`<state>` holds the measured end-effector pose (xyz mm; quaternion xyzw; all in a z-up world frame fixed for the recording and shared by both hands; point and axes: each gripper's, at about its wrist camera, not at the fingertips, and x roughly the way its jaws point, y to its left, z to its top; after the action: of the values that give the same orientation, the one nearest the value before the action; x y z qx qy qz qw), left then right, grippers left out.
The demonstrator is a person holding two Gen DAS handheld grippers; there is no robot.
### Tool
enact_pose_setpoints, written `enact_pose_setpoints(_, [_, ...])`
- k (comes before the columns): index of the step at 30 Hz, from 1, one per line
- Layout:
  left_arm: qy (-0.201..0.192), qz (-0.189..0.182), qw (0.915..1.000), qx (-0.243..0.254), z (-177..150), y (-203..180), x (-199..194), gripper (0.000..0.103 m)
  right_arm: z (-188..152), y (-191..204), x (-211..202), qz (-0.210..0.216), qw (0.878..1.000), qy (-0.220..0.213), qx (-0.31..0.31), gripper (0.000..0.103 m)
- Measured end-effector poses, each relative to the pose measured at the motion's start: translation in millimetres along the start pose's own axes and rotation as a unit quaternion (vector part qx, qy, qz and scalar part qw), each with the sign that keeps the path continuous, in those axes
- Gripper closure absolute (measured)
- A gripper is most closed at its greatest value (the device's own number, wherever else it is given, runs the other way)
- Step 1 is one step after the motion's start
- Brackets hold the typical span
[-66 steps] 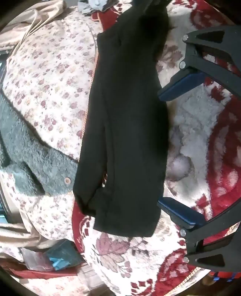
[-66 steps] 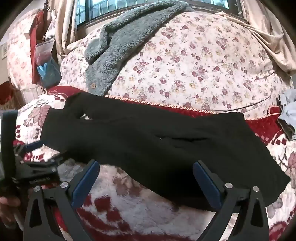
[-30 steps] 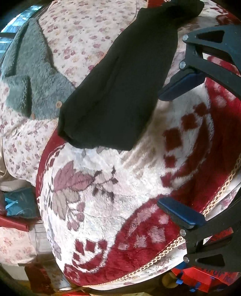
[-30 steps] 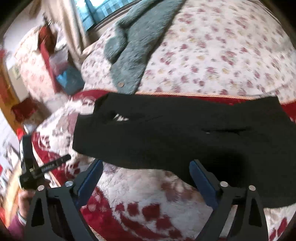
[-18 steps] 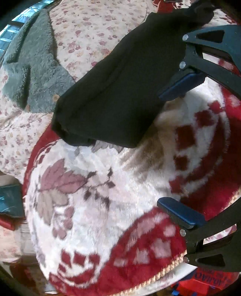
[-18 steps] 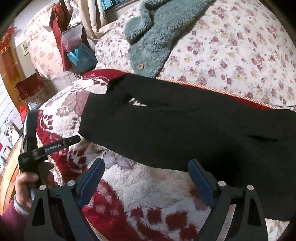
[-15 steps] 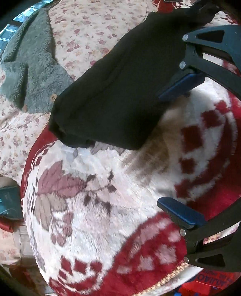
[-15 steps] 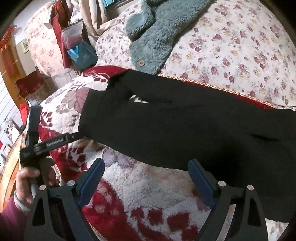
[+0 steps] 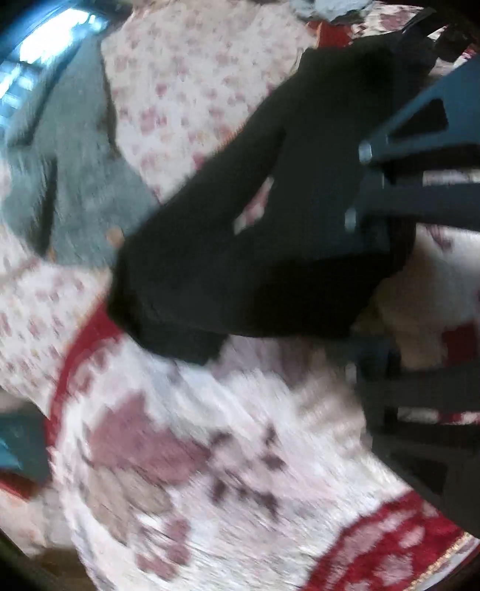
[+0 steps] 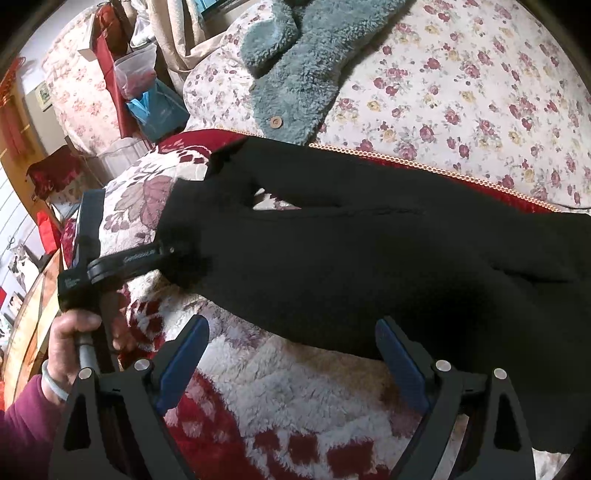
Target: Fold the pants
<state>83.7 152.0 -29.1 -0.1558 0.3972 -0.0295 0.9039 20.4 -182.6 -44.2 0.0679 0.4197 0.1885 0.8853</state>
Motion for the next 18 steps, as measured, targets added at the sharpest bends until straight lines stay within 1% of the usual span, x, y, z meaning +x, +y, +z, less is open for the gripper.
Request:
enact_pose_setpoints(1, [-0.011, -0.006, 0.9996, 0.024, -1.4, -10.9, -4.5, 0.083, 0.5, -0.5, 0.6, 0.0, 1.0, 0.0, 0.0, 0.009])
enact_pose_setpoints(2, [-0.018, -0.019, 0.998, 0.058, -4.2, -25.3, -9.0, 0.084, 0.9, -0.9, 0.6, -0.002, 1.0, 0.0, -0.001, 0.009])
enact_pose_setpoints(4, [-0.018, -0.054, 0.9933, 0.1, -10.9, -43.8, -16.0, 0.084, 2.6, -3.9, -2.3, -0.013, 1.0, -0.006, -0.002, 0.009])
enact_pose_setpoints(6, [-0.006, -0.09, 0.9844, 0.151, -21.9, -63.6, -22.0, 0.084, 6.2, -10.7, -7.8, -0.018, 1.0, -0.014, 0.002, 0.009])
enact_pose_setpoints(8, [0.011, -0.103, 0.9766, 0.189, -34.2, -77.2, -22.9, 0.083, 10.1, -21.2, -13.6, -0.031, 0.999, -0.019, 0.011, 0.009])
enact_pose_setpoints(9, [0.021, -0.109, 0.9742, 0.197, -39.8, -82.4, -21.9, 0.08, 11.8, -26.7, -15.6, -0.04, 0.999, -0.02, 0.017, 0.009])
enact_pose_setpoints(10, [0.028, -0.114, 0.9732, 0.198, -41.7, -85.3, -20.3, 0.071, 13.7, -33.5, -17.3, -0.045, 0.998, -0.022, 0.026, 0.009])
enact_pose_setpoints(11, [0.037, -0.119, 0.9719, 0.199, -44.5, -86.3, -19.7, 0.051, 15.9, -37.8, -17.8, -0.047, 0.998, -0.022, 0.032, 0.009])
enact_pose_setpoints(12, [0.047, -0.127, 0.9694, 0.204, -48.8, -88.2, -20.6, 0.038, 17.4, -42.3, -17.9, -0.049, 0.998, -0.02, 0.039, 0.009])
enact_pose_setpoints(13, [0.052, -0.131, 0.9673, 0.211, -53.6, -90.0, -23.4, 0.019, 18.8, -45.0, -18.0, -0.05, 0.998, -0.02, 0.044, 0.009])
enact_pose_setpoints(14, [0.044, -0.13, 0.9662, 0.218, -57.2, -90.8, -30.6, 0.015, 19.2, -47.0, -18.6, -0.048, 0.997, -0.021, 0.049, 0.009])
enact_pose_setpoints(17, [0.034, -0.119, 0.9676, 0.22, -53.4, -85.6, -42.1, 0.013, 18.4, -48.2, -18.7, -0.043, 0.998, -0.019, 0.05, 0.009])
enact_pose_setpoints(18, [0.033, -0.115, 0.9703, 0.21, -48.7, -80.4, -44.8, 0.012, 17.2, -48.1, -18.2, -0.044, 0.998, -0.019, 0.047, 0.009])
